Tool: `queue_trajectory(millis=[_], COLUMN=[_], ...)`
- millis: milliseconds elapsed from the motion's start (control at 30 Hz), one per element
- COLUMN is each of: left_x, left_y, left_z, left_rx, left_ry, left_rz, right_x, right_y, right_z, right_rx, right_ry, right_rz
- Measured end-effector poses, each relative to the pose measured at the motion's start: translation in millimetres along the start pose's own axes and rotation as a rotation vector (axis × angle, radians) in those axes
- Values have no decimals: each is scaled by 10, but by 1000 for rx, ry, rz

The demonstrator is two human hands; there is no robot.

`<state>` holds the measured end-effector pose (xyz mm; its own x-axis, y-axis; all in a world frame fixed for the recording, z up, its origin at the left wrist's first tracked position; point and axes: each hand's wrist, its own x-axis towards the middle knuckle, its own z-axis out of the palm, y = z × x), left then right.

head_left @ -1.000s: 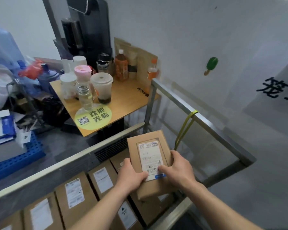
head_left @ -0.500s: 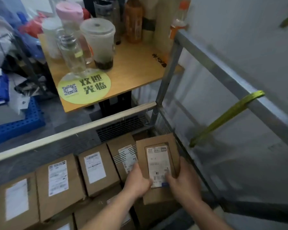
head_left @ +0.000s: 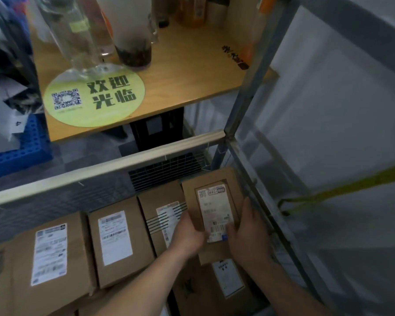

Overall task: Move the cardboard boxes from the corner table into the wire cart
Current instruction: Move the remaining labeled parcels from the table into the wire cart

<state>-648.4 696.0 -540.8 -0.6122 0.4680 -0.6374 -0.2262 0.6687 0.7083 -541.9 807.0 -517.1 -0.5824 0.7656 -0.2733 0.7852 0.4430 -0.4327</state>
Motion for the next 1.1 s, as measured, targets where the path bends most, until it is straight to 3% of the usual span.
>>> queue_trajectory(millis=[333,633,900,1033,1100], left_x=[392,674,791,615,479], left_y=[-164,-358,-390,-248,-165], left_z=[75,121,109,-84,-243], left_rx=[-32,276,523,611,675], left_ry=[39,26,-84,-55,-46], left_rz=[0,86,131,168,195], right_x=[692,1140,1353,1199,1039], right_y=[94,301,463,365,285], right_z=[318,767,949,822,746], right_rx=[113,239,94,-159,-176], right_ry=[-169,-324,-392,-257,-209], right_rz=[30,51,34,-60,-109])
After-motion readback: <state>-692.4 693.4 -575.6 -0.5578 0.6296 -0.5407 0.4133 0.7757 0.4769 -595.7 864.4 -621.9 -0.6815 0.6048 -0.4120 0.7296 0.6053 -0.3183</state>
